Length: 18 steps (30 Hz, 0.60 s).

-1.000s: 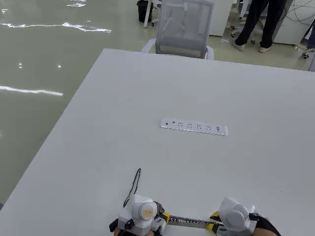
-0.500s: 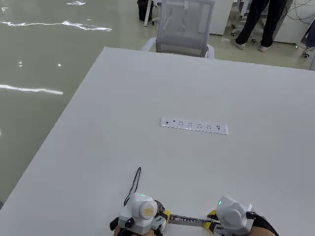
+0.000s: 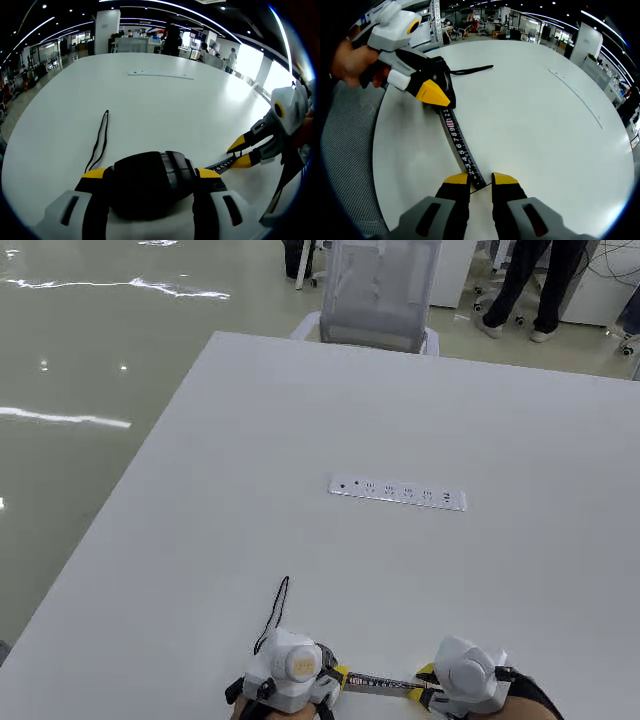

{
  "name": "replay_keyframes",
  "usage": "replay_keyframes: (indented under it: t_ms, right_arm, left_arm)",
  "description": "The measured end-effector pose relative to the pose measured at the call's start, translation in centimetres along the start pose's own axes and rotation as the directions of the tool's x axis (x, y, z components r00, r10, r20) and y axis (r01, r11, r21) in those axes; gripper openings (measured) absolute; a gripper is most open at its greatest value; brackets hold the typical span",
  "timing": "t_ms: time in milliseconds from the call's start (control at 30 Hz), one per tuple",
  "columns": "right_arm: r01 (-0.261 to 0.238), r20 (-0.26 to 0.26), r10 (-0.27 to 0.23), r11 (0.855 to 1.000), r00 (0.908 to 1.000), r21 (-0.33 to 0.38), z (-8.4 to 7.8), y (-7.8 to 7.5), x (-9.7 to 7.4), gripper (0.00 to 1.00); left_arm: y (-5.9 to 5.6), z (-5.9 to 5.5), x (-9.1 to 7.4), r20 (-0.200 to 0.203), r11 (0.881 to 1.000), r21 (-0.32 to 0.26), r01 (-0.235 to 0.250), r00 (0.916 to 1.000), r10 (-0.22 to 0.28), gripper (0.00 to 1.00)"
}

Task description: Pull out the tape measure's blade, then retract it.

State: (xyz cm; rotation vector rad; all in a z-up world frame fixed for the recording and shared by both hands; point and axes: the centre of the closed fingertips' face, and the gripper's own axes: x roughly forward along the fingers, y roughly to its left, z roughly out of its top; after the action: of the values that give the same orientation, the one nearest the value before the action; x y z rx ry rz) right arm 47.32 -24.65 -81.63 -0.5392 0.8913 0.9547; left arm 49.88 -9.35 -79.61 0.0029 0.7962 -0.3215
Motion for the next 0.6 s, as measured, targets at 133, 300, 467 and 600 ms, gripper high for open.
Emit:
replay_keyframes:
  t_ms: [133,300,467,600]
  right_arm:
    - [-0.004,0.001,0.004,1.000,1.0000,-0.005,0.40,0.33,0.06,0.16]
    - [-0.008,0.003,0.008,1.000,1.0000,-0.008,0.63,0.44,0.45,0.16]
    - [-0.008,-0.004,0.008,1.000,1.0000,-0.021,0.67,0.47,0.82,0.16]
    - [-0.006,-0.005,0.006,1.000,1.0000,-0.015,0.70,0.49,0.57,0.16]
  left_arm:
    - [-0.02,0.00,-0.03,0.000,1.000,0.000,0.000,1.0000,0.000,0.66]
    - [-0.04,0.00,-0.07,0.001,1.000,0.001,0.001,1.0000,-0.001,0.66]
    - [-0.05,0.03,-0.10,0.001,1.000,0.000,0.000,1.0000,0.000,0.66]
    - [-0.05,0.03,-0.13,0.001,1.000,0.000,0.000,1.0000,0.000,0.66]
